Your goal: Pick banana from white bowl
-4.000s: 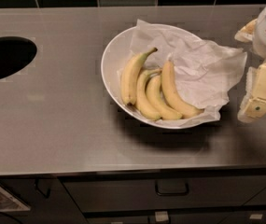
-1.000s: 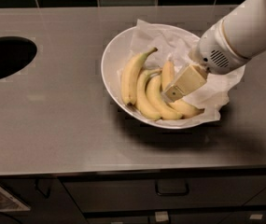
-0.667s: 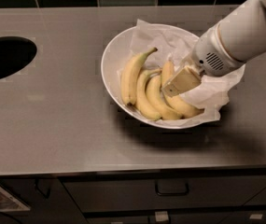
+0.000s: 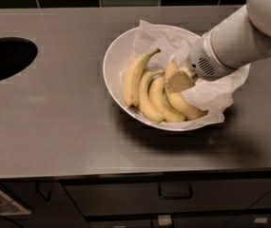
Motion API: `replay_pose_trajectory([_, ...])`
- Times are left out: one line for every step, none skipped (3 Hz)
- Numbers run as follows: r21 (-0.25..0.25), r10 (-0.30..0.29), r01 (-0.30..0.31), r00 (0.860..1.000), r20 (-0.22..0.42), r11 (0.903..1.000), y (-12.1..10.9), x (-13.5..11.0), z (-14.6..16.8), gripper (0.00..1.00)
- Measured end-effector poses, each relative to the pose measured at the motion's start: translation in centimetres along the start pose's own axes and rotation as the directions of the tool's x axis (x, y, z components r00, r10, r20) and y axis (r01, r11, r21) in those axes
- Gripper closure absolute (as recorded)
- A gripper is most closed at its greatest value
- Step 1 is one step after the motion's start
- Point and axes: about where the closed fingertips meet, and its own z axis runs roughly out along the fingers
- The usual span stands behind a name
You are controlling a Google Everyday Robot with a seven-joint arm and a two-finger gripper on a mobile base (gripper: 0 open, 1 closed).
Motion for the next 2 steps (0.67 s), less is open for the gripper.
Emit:
replay_pose_trajectory([0.060,0.024,-0.025,1.000,0.013,0.9979,-1.09,-0.14,0.87,0.50])
replay_pose_trajectory([0.104,0.044,-0.045,0.999,0.014,0.9936,-2.02,-0.22,1.59,0.48])
